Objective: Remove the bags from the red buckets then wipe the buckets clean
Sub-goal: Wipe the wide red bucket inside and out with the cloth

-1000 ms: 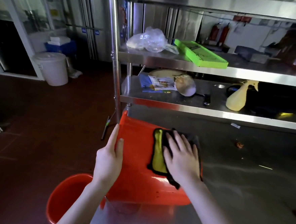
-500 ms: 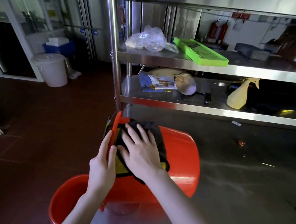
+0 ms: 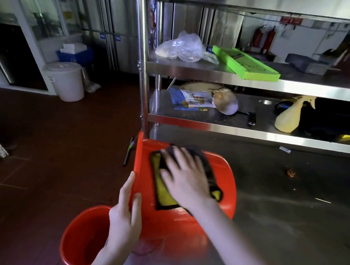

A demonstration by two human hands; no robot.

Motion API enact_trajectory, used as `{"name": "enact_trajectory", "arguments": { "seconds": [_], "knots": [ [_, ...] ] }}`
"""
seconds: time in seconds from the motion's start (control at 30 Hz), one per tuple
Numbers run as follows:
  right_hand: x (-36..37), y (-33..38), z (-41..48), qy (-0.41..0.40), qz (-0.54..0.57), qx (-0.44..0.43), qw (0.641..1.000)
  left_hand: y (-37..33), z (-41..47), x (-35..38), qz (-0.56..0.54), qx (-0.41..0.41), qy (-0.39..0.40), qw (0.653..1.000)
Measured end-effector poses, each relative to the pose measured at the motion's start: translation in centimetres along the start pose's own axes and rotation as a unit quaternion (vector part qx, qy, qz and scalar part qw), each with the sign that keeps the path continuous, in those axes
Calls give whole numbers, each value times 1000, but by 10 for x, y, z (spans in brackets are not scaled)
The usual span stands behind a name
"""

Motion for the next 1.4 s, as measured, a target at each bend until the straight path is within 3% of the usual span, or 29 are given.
{"name": "enact_trajectory", "arguments": {
  "seconds": [0.1, 0.4, 0.53, 0.63, 0.7, 0.93, 1.07, 1.13, 1.27, 1.4],
  "knots": [
    [-6, 53, 6, -24, 16, -54, 998, 8, 2, -6, -18, -39, 11, 999],
    [-4, 41, -34, -52, 16, -37, 998, -27, 113, 22, 34, -179, 67, 981],
    [-5, -45, -40, -63, 28, 113, 991, -38, 101, 18, 100, -121, 45, 987],
    [-2, -121, -48, -17, 44, 244, 969, -40, 72, 11, 55, -105, 16, 993],
    [3, -133, -47, 16, 59, 260, 964, -45, 47, 14, 25, -82, 8, 996],
    [-8, 29, -5, -63, 43, -1, 997, -27, 42, 21, 2, -45, -10, 999],
    [-4, 46, 14, -32, 24, -73, 997, -11, 51, 5, -12, -49, -12, 999],
    [-2, 10, 16, -14, 7, -10, 1000, -10, 49, 3, -13, -46, -5, 999],
    [5, -107, -3, 35, 17, 196, 980, -17, 40, 7, -15, -8, 15, 1000],
    [3, -139, -16, 37, 43, 262, 963, -33, 19, 18, -6, 40, 33, 999]
  ]
}}
Point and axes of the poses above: each hand's wrist, its own z-axis towards the middle knuckle, its own x-axis out of the palm, y = z × x, the point moved 8 cm from there along z, towards the middle knuckle
